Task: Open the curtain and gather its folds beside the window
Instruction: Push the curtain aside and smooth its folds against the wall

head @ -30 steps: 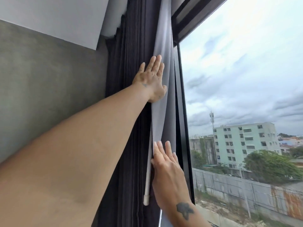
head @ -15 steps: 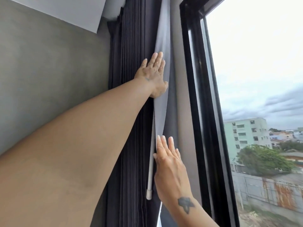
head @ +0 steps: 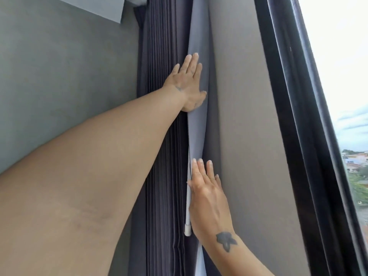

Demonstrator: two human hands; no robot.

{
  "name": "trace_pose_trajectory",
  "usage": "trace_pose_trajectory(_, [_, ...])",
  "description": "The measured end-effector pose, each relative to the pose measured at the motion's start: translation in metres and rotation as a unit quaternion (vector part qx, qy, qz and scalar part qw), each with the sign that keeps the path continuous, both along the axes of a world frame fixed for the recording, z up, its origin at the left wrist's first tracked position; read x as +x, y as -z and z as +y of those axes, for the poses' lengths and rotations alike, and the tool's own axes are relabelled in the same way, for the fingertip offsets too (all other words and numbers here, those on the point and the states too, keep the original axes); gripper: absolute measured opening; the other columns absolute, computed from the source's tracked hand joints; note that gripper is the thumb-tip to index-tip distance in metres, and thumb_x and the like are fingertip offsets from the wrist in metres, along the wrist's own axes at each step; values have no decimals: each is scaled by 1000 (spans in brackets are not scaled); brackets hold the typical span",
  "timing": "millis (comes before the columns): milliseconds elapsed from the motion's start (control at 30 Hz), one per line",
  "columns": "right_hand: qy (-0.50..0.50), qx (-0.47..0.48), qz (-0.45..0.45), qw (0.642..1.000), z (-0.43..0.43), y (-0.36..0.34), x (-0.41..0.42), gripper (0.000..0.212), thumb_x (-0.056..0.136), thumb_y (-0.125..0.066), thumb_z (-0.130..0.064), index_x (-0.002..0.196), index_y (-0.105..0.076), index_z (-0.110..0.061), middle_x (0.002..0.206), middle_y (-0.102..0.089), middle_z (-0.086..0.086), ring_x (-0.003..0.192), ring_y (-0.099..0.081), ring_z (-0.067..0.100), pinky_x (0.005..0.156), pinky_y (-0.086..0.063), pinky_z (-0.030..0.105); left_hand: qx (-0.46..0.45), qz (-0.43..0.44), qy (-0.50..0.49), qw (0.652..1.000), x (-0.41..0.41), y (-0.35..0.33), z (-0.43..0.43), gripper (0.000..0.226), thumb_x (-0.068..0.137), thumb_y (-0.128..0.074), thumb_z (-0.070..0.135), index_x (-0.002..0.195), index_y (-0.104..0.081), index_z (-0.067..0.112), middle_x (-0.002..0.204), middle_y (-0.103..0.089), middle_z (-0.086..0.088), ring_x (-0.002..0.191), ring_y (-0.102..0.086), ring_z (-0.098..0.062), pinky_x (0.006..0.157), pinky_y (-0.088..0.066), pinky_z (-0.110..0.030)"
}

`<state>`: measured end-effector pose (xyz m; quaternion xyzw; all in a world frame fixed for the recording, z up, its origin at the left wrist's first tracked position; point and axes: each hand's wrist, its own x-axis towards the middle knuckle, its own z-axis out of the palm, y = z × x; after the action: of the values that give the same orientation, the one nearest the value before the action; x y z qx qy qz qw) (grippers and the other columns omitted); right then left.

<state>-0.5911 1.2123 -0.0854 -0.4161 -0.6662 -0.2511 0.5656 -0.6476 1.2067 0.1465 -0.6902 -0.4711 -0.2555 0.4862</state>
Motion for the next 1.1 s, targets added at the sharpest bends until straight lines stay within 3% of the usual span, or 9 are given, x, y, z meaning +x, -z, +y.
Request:
trace_pose_trajectory(67, [-22, -6, 14, 1000, 19, -1, -9, 69, 87, -54, -9, 128, 2, -6, 145, -23, 15, 127, 4, 26, 104, -4, 38, -2, -2, -7, 1000, -8, -1, 21, 70, 98, -25, 40, 146, 12, 4, 155, 25, -11, 143, 20, -23, 119, 4, -40])
trace_pose_trajectory(100, [-35, -21, 21, 999, 27, -3, -12, 54, 93, -34, -16, 126, 8, -8, 148, -16, 12, 127, 11, 21, 104, 1, 32, -2, -4, -9, 1000, -13, 0, 32, 70, 98, -25, 40, 146, 12, 4, 155, 25, -11, 143, 20, -23, 119, 3, -40])
trace_pose_trajectory(200, [-60, -66, 14, 996, 52, -4, -20, 41, 90, -7, -19, 123, 16, -11, 151, -4, 7, 123, 23, 13, 101, 12, 25, -2, -6, -17, 1000, -23, 0, 59, 70, 98, -24, 40, 146, 12, 4, 155, 25, -12, 143, 19, -23, 118, 3, -40])
trace_pose_trajectory(400, [-63, -52, 17, 997, 99, -5, -37, 46, 94, -13, -10, 138, -2, -9, 150, -10, 10, 124, 18, 14, 102, 9, 28, -14, -15, -34, 999, -38, -3, 99, 70, 98, -24, 41, 146, 11, 4, 155, 24, -12, 143, 18, -24, 119, 2, -40])
trace_pose_trajectory(600, [-67, -42, 29, 996, 115, -8, -39, 51, 96, -28, 4, 139, -6, -9, 150, -12, 10, 124, 17, 14, 101, 7, 27, -41, -20, -38, 998, -39, -7, 109, 70, 98, -23, 41, 146, 12, 4, 154, 26, -12, 143, 19, -24, 119, 2, -40])
trace_pose_trajectory(800, [-65, -63, 3, 996, 88, -3, -32, 55, 94, -30, 7, 139, -2, -8, 150, -9, 11, 123, 19, 15, 102, 8, 29, -60, -11, -38, 997, -41, -4, 85, 71, 98, -23, 42, 146, 12, 4, 154, 25, -12, 142, 20, -23, 119, 4, -39])
trace_pose_trajectory(900, [-30, -47, 19, 998, 69, 3, -30, 61, 84, -48, 16, 136, -20, 1, 142, -31, 21, 130, -5, 30, 105, -12, 43, -62, 4, -33, 998, -41, 7, 61, 69, 98, -22, 42, 146, 10, 4, 155, 23, -11, 142, 21, -24, 118, 4, -39])
trace_pose_trajectory(1000, [11, -39, 34, 999, 49, 12, -25, 58, 71, -67, 17, 123, -42, 10, 119, -55, 29, 113, -45, 46, 84, -41, 62, -86, 28, -7, 996, -41, 24, 37, 67, 99, -22, 41, 147, 7, 4, 156, 21, -10, 142, 22, -23, 118, 4, -39])
trace_pose_trajectory(1100, [35, -40, 35, 998, 15, 22, -17, 56, 70, -70, 14, 119, -44, 13, 114, -58, 31, 107, -50, 48, 76, -45, 63, -108, 34, 30, 993, -42, 42, 10, 66, 99, -22, 40, 148, 7, 6, 157, 19, -8, 142, 21, -20, 118, 5, -37])
